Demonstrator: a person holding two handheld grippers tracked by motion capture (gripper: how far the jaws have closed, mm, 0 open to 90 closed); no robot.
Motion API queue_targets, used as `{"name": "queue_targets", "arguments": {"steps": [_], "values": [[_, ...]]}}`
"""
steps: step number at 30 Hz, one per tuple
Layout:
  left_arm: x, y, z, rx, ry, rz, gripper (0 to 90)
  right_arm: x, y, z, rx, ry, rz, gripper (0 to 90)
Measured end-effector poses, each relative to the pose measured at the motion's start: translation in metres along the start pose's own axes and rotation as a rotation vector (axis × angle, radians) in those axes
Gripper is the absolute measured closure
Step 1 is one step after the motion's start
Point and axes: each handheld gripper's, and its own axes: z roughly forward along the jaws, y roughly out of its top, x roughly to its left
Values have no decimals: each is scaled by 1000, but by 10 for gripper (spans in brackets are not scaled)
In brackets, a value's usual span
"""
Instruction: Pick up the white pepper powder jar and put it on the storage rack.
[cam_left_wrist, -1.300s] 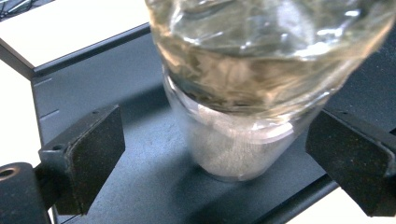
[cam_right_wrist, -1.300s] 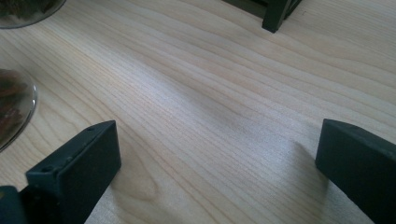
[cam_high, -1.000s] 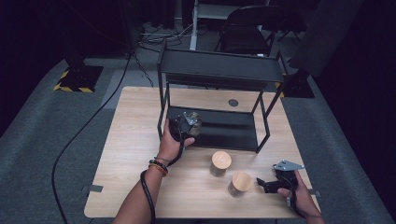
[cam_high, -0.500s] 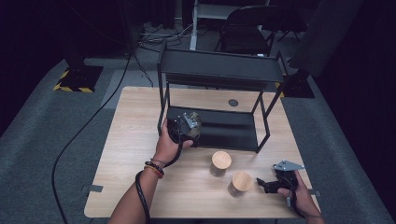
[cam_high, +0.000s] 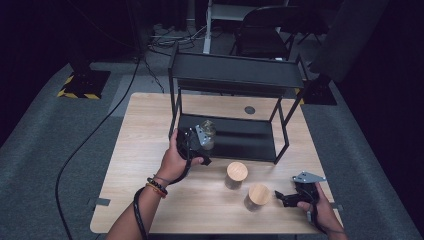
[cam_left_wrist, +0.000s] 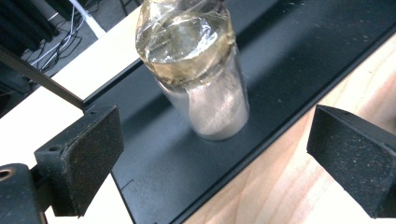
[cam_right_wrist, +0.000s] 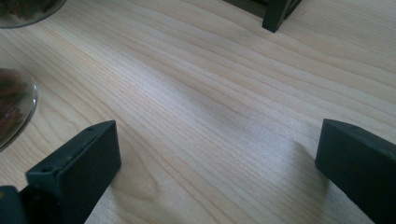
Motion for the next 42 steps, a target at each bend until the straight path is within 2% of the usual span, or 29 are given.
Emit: {"name": "queue_targets", "arguments": {"steps": [4, 8, 11, 18, 22, 30, 38, 42], "values": [[0, -7, -6, 3, 11, 25, 31, 0, 0, 0, 0, 0, 0, 0], [1, -15, -11, 11, 23, 36, 31, 0, 0, 0, 0, 0, 0, 0], [1, -21, -16, 11, 18, 29, 31, 0, 0, 0, 0, 0, 0, 0], [-1, -36, -28, 9, 35, 49, 31, 0, 0, 0, 0, 0, 0, 0], [-1, -44, -32, 7, 38, 43, 31, 0, 0, 0, 0, 0, 0, 0], [-2, -64, -34, 36, 49, 43, 31, 0, 0, 0, 0, 0, 0, 0], [-2, -84, -38, 50, 41, 21, 31, 0, 0, 0, 0, 1, 0, 0], [-2, -96, -36, 74, 36, 15, 31, 0, 0, 0, 0, 1, 0, 0]]}}
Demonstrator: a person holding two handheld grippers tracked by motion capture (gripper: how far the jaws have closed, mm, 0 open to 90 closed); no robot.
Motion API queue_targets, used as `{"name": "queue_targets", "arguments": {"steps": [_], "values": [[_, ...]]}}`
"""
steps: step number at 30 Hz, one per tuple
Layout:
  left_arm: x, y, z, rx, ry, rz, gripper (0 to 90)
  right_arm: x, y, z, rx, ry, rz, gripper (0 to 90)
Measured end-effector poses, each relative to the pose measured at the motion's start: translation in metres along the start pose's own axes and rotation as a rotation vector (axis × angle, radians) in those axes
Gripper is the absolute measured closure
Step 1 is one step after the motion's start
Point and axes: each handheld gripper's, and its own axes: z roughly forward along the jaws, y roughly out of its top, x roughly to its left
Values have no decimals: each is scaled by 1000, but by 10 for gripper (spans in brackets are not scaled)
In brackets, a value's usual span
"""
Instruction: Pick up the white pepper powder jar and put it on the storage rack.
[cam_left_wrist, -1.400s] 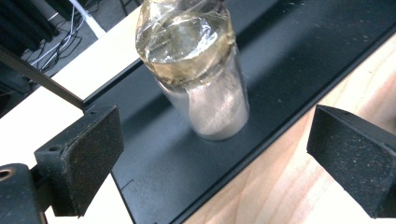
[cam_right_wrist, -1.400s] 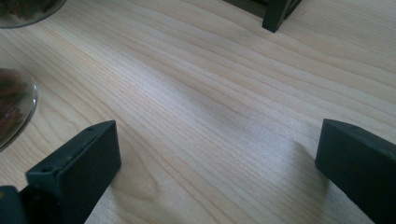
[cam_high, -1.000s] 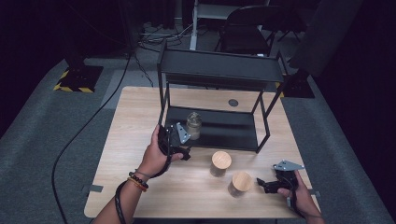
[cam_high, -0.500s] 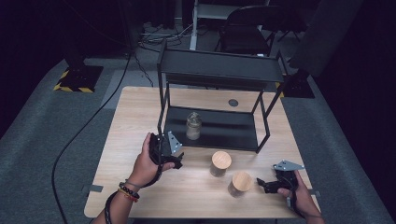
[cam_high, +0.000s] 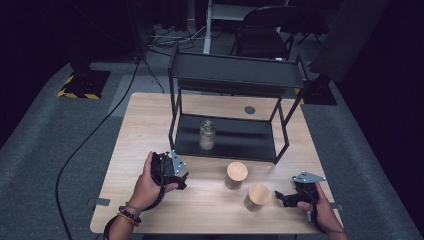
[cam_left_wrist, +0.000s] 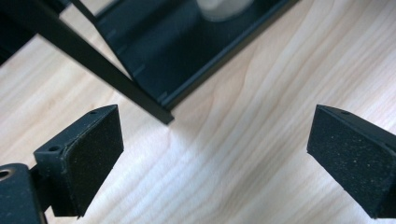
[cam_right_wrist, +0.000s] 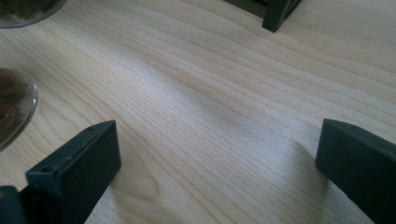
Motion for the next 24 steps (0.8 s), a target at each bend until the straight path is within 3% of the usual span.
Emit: {"name": "queue_targets", "arguments": {"steps": [24], "values": [[-1, -37, -1, 40, -22, -19, 31, 0, 0, 0, 0, 0, 0, 0]]}}
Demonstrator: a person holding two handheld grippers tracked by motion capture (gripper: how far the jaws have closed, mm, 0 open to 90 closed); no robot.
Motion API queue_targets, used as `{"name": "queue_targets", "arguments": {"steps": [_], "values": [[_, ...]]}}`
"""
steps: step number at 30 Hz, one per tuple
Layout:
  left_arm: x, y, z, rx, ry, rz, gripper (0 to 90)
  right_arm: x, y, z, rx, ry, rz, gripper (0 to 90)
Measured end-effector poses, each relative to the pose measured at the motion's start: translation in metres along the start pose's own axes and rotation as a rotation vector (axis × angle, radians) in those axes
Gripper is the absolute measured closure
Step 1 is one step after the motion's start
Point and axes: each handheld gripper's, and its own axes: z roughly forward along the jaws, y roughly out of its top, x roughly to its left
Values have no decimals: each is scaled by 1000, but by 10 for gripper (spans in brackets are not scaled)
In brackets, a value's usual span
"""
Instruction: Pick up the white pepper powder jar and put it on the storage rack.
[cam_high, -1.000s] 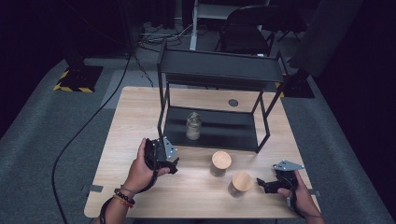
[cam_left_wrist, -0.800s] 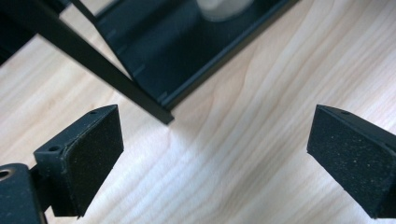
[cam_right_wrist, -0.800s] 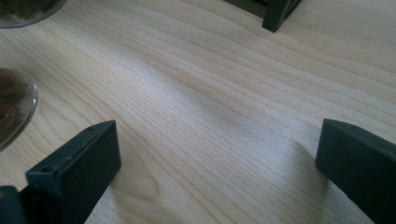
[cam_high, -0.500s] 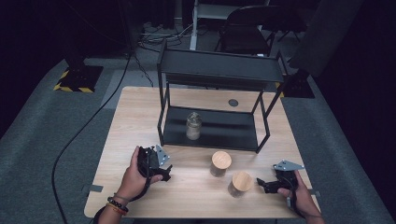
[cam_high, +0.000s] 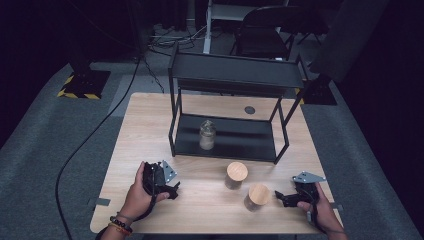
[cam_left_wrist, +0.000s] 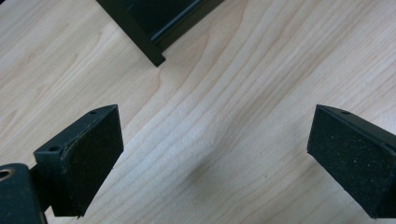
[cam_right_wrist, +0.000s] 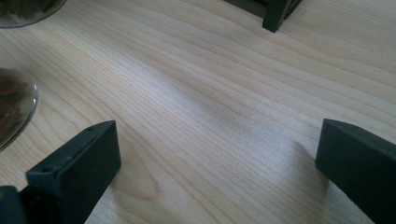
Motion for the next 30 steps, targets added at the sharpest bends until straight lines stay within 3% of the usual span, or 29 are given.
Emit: {"name": "queue_targets", "arguments": {"steps": [11, 25, 30], "values": [[0, -16, -1, 14, -6, -22, 31, 0, 0, 0, 0, 0, 0, 0], [8, -38, -6, -28, -52, -138, 27, 0, 0, 0, 0, 0, 0, 0], [12, -48, -8, -44, -80, -199, 26, 0, 0, 0, 0, 0, 0, 0]]}}
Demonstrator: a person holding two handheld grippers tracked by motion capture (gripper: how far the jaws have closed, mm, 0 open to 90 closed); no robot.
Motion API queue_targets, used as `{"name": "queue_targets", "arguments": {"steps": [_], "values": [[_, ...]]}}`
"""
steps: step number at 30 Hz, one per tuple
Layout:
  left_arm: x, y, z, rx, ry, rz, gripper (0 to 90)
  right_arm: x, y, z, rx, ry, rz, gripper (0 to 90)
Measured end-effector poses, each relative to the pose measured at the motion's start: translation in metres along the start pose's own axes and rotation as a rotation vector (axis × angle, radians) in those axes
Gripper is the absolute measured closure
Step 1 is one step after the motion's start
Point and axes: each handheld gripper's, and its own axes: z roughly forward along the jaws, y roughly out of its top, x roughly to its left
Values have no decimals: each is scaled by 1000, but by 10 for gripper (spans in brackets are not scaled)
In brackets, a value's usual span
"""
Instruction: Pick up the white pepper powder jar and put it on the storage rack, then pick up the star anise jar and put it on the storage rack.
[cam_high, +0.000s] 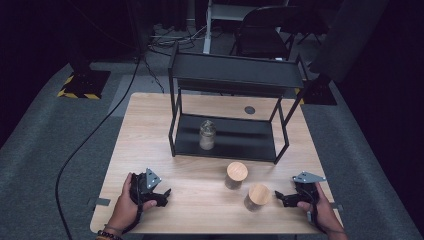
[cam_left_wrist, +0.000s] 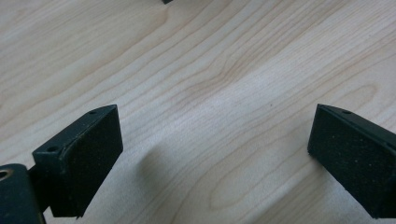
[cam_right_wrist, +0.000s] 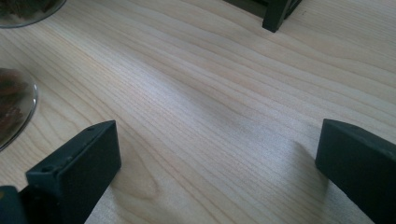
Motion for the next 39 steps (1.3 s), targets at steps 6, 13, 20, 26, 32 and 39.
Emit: {"name": "queue_targets", "arguments": {"steps": [6, 13, 20, 26, 32, 39], "values": [[12, -5, 2, 15, -73, -89, 18, 0, 0, 0, 0, 0, 0, 0], [14, -5, 2, 23, -78, -92, 0, 0, 0, 0, 0, 0, 0, 0], [14, -5, 2, 23, -78, -91, 0, 0, 0, 0, 0, 0, 0, 0], [14, -5, 2, 22, -79, -90, 0, 0, 0, 0, 0, 1, -1, 0], [14, -5, 2, 23, -79, -89, 0, 0, 0, 0, 0, 2, -1, 0], [14, -5, 2, 23, -79, -88, 0, 0, 0, 0, 0, 2, -2, 0]]}}
